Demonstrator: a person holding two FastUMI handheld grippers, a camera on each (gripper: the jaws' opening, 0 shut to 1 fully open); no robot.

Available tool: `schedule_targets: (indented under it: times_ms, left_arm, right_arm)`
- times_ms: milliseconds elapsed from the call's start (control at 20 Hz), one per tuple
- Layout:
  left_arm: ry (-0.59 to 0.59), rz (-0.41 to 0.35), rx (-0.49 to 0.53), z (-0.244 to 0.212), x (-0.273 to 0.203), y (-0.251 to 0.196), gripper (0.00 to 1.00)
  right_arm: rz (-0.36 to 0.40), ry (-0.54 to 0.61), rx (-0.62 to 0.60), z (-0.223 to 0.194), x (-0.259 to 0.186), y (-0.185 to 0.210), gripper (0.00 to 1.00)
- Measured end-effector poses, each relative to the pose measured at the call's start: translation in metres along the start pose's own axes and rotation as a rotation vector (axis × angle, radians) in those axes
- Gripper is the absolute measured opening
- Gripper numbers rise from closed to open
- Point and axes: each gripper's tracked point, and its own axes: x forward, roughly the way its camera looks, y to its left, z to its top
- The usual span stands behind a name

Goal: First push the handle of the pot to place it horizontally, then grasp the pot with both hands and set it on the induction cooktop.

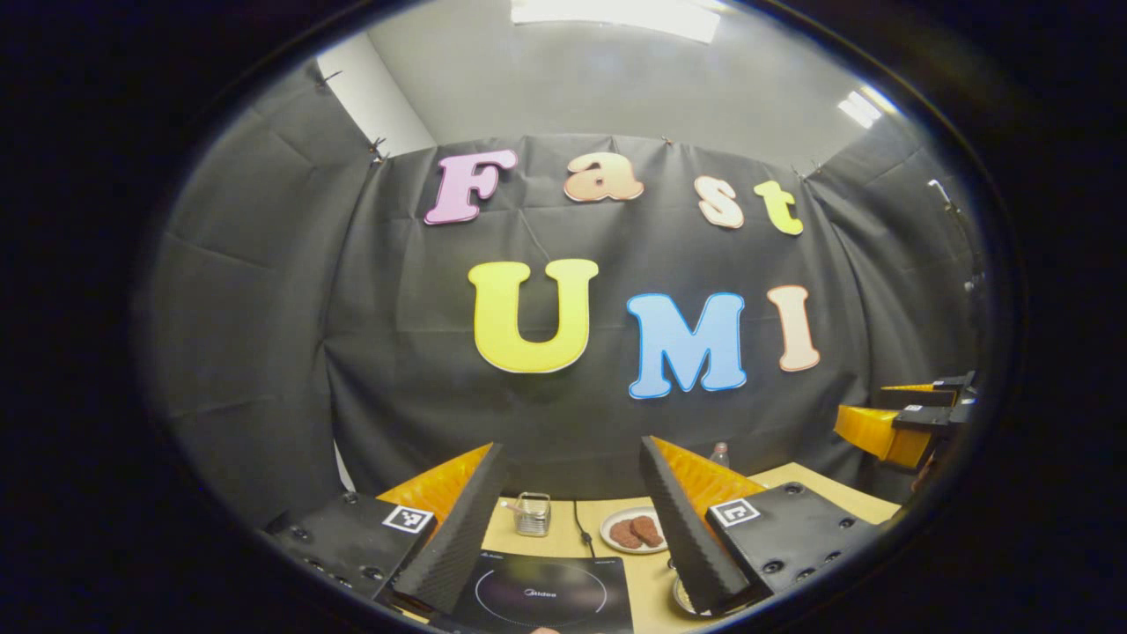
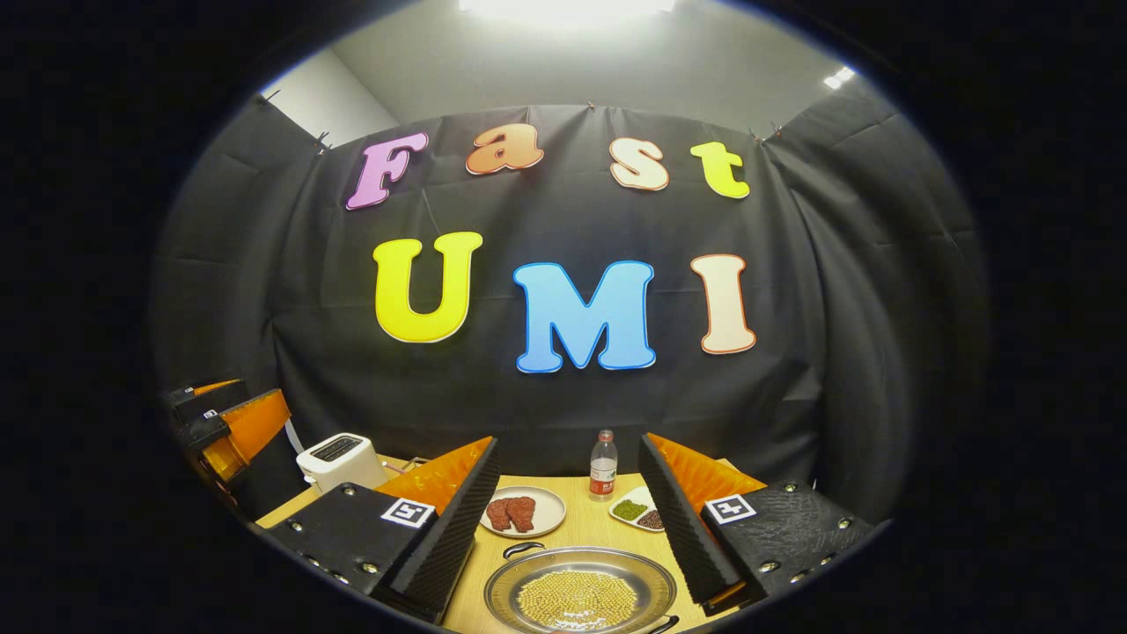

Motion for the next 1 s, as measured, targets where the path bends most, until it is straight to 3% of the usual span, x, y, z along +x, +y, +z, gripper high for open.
schedule_targets:
  times_ms: [400,650,800,850,900,1000]
  left_arm:
    - [-0.036,-0.025,0.029,0.008,0.000,-0.009,1.00]
    - [-0.026,-0.066,0.032,0.000,-0.001,-0.025,1.00]
    - [-0.004,-0.086,0.023,-0.010,-0.002,-0.033,0.92]
    - [0.002,-0.092,0.021,-0.013,-0.003,-0.034,0.98]
    - [0.008,-0.097,0.019,-0.016,-0.004,-0.037,0.98]
    - [0.020,-0.108,0.021,-0.023,-0.003,-0.040,0.98]
  right_arm:
    - [0.044,0.073,0.007,-0.031,-0.002,0.000,0.96]
    - [0.093,0.201,-0.020,-0.081,-0.013,0.000,0.96]
    - [0.102,0.301,-0.039,-0.124,-0.017,-0.002,0.72]
    - [0.111,0.328,-0.032,-0.130,-0.025,-0.003,0.59]
    - [0.118,0.358,-0.021,-0.142,-0.029,0.000,0.44]
    - [0.129,0.434,-0.007,-0.166,-0.037,0.001,0.35]
